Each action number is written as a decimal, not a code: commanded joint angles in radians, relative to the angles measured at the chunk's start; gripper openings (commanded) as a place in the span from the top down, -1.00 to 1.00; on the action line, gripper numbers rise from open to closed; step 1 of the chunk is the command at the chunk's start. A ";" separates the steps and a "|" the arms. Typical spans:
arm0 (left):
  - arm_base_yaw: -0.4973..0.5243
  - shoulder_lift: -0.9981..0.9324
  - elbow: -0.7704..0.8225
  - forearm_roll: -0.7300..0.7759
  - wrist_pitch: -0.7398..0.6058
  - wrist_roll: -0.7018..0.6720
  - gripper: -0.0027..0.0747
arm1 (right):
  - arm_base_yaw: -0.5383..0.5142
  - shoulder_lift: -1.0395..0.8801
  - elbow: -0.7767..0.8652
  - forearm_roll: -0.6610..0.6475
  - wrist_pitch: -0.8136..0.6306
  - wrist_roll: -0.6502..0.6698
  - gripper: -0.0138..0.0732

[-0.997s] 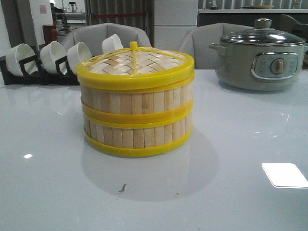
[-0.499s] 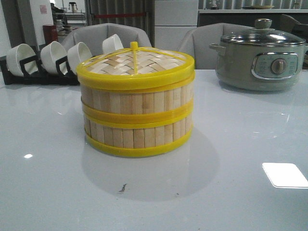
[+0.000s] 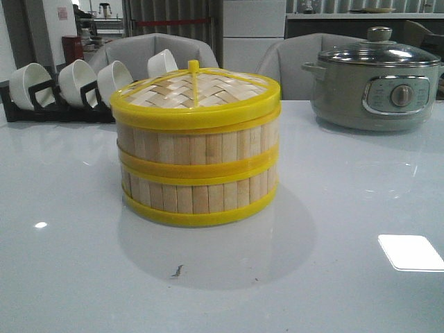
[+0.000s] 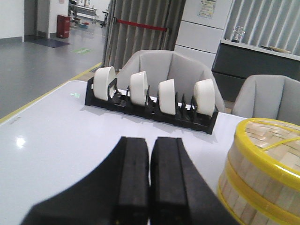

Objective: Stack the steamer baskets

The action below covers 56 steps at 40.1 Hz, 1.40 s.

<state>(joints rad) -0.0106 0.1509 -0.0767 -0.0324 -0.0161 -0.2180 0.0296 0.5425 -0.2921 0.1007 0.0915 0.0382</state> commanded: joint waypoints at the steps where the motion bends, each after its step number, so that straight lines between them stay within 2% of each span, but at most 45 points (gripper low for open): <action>1: 0.020 -0.054 0.008 -0.013 -0.107 -0.011 0.69 | -0.002 0.003 -0.028 0.003 -0.076 -0.007 0.55; 16: 0.042 -0.170 0.084 -0.011 -0.061 -0.011 0.69 | -0.002 0.003 -0.028 0.003 -0.076 -0.007 0.55; 42: 0.042 -0.166 0.084 0.009 -0.053 -0.009 0.69 | -0.002 0.003 -0.028 0.003 -0.076 -0.007 0.55; 56: 0.042 -0.170 0.084 0.104 -0.045 0.070 0.69 | -0.002 0.003 -0.028 0.003 -0.076 -0.007 0.55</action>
<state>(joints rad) 0.0302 -0.0035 0.0058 0.0613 0.0156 -0.1655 0.0296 0.5425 -0.2921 0.1007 0.0936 0.0382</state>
